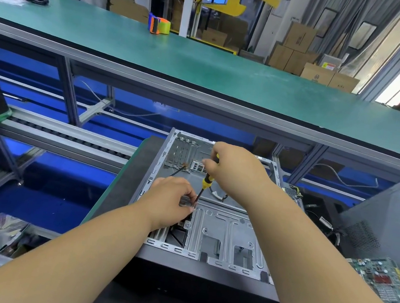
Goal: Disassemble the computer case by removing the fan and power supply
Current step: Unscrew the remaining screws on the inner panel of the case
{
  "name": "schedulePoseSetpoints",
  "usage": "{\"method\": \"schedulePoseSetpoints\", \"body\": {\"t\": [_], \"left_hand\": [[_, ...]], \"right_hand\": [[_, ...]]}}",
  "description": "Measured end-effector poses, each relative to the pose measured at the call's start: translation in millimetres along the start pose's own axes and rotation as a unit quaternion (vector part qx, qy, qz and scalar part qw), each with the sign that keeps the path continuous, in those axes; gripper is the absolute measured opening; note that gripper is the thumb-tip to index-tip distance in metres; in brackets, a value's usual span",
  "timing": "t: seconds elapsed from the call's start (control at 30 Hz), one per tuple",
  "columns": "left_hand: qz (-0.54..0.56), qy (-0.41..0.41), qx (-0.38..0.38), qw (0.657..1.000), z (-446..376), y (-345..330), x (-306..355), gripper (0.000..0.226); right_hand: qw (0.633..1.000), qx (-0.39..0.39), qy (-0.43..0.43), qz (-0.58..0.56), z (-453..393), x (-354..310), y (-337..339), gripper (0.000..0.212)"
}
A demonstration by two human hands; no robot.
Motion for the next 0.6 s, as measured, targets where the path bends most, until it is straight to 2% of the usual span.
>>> {"method": "schedulePoseSetpoints", "body": {"t": [0.2,0.43,0.5,0.6], "left_hand": [[0.01,-0.005,0.002,1.0,0,1,1,0.006],[0.006,-0.002,0.005,1.0,0,2,1,0.006],[0.005,-0.002,0.005,1.0,0,1,0,0.006],[0.015,0.001,0.007,1.0,1,0,-1,0.005]], "right_hand": [[0.996,-0.019,0.031,-0.086,7,-3,-2,0.01],[0.988,-0.053,0.006,-0.147,13,-6,-2,0.013],[0.994,-0.043,0.004,-0.1,12,-8,-1,0.022],[1.0,-0.001,-0.005,-0.022,10,-7,3,0.05]]}}
Point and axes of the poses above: each hand's wrist, its own z-axis away from the middle knuckle, its own y-axis out of the back of the hand, x = y × z, the point moved 4 cm from there along -z, towards the middle knuckle, and after that the axes turned 4 degrees about -y, right-handed, at the moved point
